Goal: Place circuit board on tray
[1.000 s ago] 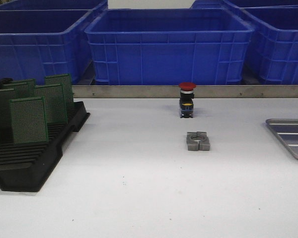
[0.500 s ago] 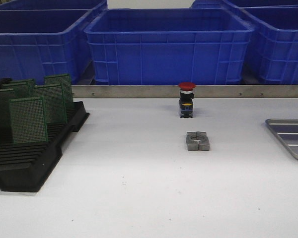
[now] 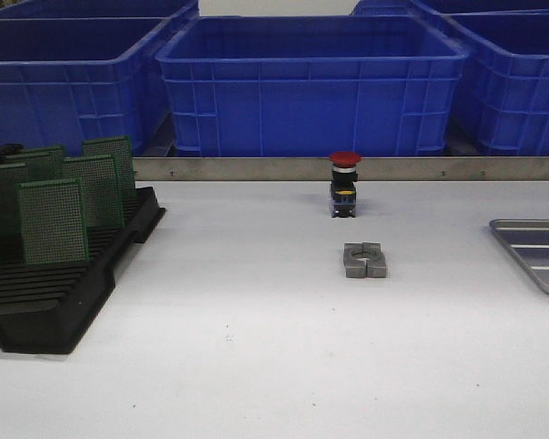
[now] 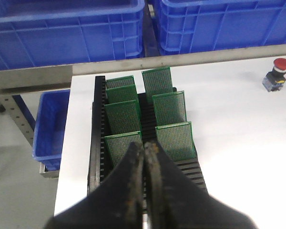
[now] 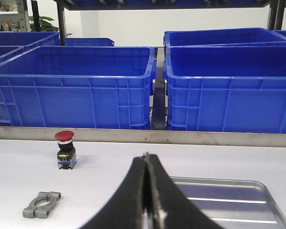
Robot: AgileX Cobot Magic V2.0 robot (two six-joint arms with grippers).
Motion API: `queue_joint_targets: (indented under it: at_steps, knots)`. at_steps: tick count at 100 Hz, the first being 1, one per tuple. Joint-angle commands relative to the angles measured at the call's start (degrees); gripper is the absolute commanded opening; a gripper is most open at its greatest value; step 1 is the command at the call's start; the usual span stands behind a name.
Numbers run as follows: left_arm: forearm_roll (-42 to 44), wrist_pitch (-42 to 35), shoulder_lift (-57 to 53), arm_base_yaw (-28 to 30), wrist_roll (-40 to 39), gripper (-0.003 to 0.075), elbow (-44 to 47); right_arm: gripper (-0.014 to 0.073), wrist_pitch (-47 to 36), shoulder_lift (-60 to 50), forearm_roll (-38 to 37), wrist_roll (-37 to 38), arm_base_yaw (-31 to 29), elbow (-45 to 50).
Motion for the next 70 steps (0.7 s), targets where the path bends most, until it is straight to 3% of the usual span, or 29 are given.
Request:
queue_joint_targets:
  at_steps: [1, 33, 41, 48, 63, 70]
  knots:
    - [-0.43, -2.59, 5.00, -0.40, -0.05, -0.0018, -4.07, -0.0069, -4.49, -0.95, -0.58, -0.15, 0.19, -0.69]
    - [-0.43, -2.59, 15.69, -0.40, -0.05, -0.0015, -6.28, -0.0069, -4.49, -0.95, -0.58, -0.15, 0.19, -0.69]
    - [-0.94, -2.36, 16.89, -0.40, -0.05, 0.0031, -6.28, -0.0069, -4.49, -0.95, -0.58, -0.15, 0.19, -0.69]
    - [-0.94, -2.27, 17.43, -0.40, -0.05, 0.0137, -6.28, -0.0069, -4.49, -0.95, -0.58, -0.15, 0.19, -0.69]
    - [-0.54, -2.42, 17.43, -0.40, -0.05, 0.0502, -6.28, -0.0069, -4.49, -0.95, -0.58, -0.15, 0.19, -0.69]
    - [-0.94, -2.68, 17.43, -0.40, -0.05, 0.0594, -6.28, -0.0069, -4.49, -0.95, -0.58, -0.15, 0.19, -0.69]
